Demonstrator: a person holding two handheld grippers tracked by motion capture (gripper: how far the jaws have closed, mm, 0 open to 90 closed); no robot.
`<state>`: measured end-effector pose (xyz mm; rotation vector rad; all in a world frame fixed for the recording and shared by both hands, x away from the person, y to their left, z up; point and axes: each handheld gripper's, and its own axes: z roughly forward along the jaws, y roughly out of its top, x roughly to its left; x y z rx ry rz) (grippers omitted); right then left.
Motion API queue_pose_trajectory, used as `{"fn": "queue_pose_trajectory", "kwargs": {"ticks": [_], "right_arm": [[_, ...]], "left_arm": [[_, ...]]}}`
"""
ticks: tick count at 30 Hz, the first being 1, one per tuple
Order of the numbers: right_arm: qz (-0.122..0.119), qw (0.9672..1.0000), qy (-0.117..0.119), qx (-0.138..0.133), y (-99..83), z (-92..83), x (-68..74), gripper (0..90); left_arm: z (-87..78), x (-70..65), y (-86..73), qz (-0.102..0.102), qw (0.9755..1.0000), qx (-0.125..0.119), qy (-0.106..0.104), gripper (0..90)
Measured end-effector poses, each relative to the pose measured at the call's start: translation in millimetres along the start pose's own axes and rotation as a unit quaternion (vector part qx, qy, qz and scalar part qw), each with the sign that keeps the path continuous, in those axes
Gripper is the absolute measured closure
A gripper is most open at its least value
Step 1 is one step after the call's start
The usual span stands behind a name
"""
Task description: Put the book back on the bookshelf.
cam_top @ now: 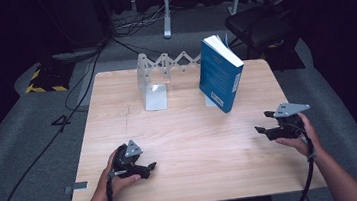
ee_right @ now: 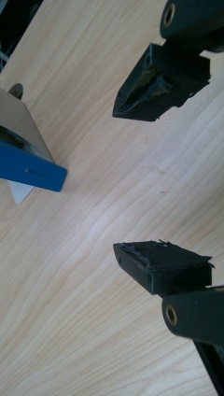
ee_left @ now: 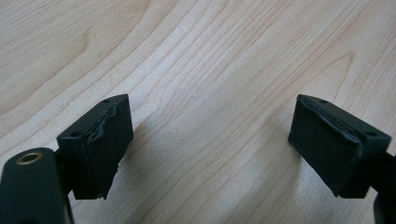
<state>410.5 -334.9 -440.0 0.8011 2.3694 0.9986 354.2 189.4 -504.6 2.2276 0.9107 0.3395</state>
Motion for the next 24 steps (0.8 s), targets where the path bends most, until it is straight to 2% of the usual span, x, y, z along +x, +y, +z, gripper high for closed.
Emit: {"fn": "queue_pose_trajectory", "kwargs": {"ticks": [13, 20, 24], "right_arm": [[0.010, 0.9996, 0.004, 0.026, -39.9, -7.0, 2.3, 27.2], [0.038, 0.9986, 0.005, 0.038, -75.4, -17.2, 2.2, 25.4], [0.062, 0.9975, 0.007, 0.034, -93.3, -25.9, 0.6, 24.6]], "left_arm": [[0.0, 0.0, 0.0, 0.000, 1.0000, 0.000, 0.000, 14.1], [0.0, 0.0, 0.0, 0.000, 1.0000, 0.000, 0.000, 14.1], [0.0, 0.0, 0.0, 0.000, 1.0000, 0.000, 0.000, 14.1]]}}
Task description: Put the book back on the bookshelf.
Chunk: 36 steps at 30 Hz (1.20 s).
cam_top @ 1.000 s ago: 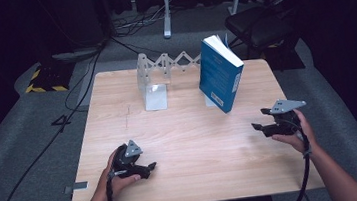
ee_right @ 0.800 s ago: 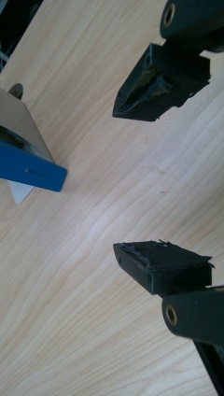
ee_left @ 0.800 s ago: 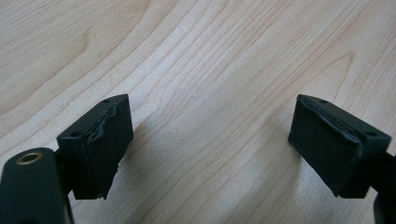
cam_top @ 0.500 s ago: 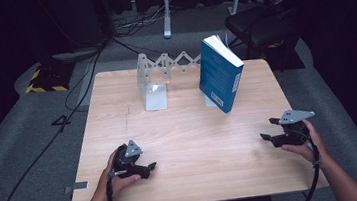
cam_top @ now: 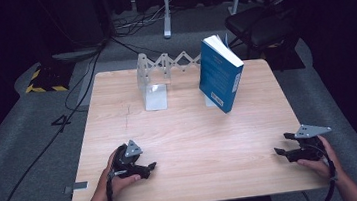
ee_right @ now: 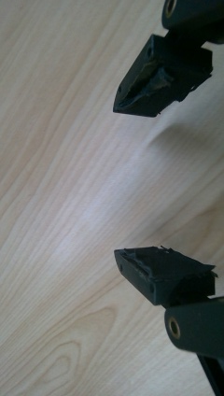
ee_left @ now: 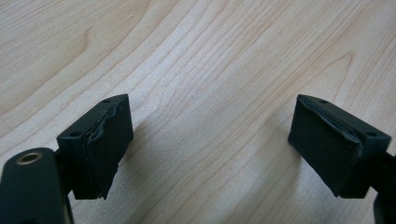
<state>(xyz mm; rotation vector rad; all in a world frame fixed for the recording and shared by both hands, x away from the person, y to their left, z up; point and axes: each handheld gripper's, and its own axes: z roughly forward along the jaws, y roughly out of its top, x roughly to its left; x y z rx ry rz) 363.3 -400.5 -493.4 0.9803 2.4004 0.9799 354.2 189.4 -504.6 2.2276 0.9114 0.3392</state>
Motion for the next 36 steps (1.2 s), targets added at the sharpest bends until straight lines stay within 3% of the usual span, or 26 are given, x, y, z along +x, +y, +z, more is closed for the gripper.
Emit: {"fn": "queue_pose_trajectory", "kwargs": {"ticks": [5, 8, 36], "right_arm": [[0.017, 0.9999, -0.001, 0.000, -12.2, -4.0, -1.1, 23.0], [0.042, 0.9990, 0.007, -0.015, -18.7, -3.8, -3.7, 21.7], [0.046, 0.9989, 0.001, -0.012, -18.0, -2.6, -3.7, 18.9]], "left_arm": [[0.0, 0.0, 0.0, 0.000, 1.0000, 0.000, 0.000, 14.1], [0.1, -0.6, 0.1, -0.002, 1.0000, 0.000, 0.002, 14.1], [0.5, -0.2, 0.5, -0.003, 1.0000, 0.001, 0.002, 13.9]]}}
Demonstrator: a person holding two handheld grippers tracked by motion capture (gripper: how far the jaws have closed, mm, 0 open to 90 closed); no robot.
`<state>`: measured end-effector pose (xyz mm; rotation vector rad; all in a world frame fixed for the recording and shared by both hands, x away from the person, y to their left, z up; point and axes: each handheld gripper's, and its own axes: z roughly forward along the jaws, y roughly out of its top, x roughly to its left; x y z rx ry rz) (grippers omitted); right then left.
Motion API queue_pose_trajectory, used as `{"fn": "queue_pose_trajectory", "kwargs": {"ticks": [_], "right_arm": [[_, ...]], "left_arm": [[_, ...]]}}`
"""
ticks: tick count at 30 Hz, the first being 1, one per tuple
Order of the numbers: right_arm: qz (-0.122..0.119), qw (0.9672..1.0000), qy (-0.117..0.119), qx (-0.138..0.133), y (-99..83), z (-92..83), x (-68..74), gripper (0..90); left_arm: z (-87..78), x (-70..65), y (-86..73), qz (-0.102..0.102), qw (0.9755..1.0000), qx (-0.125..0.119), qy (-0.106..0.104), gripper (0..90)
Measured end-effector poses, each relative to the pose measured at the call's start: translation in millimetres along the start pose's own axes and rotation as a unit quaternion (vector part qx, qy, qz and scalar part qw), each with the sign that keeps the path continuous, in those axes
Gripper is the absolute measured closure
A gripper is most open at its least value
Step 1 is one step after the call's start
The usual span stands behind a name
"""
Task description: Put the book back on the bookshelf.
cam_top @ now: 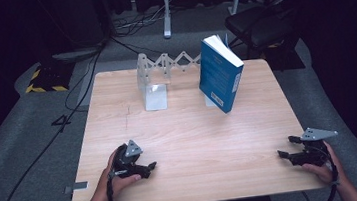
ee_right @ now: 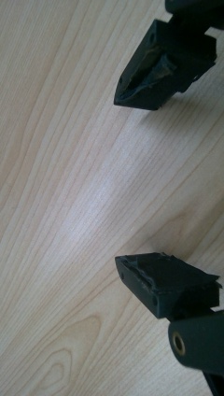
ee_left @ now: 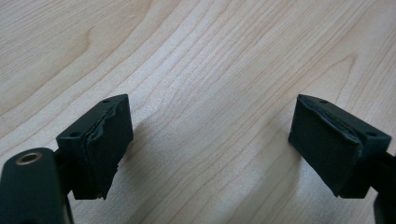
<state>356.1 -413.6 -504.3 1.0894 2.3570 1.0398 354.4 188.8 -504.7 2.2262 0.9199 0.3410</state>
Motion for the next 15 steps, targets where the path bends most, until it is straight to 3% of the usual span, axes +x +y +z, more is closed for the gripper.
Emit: {"fn": "queue_pose_trajectory", "kwargs": {"ticks": [15], "right_arm": [[0.000, 1.0000, -0.001, 0.000, 0.8, 1.1, -0.1, 18.4]], "left_arm": [[0.3, 0.4, 0.3, 0.000, 1.0000, 0.001, -0.001, 13.9]]}}
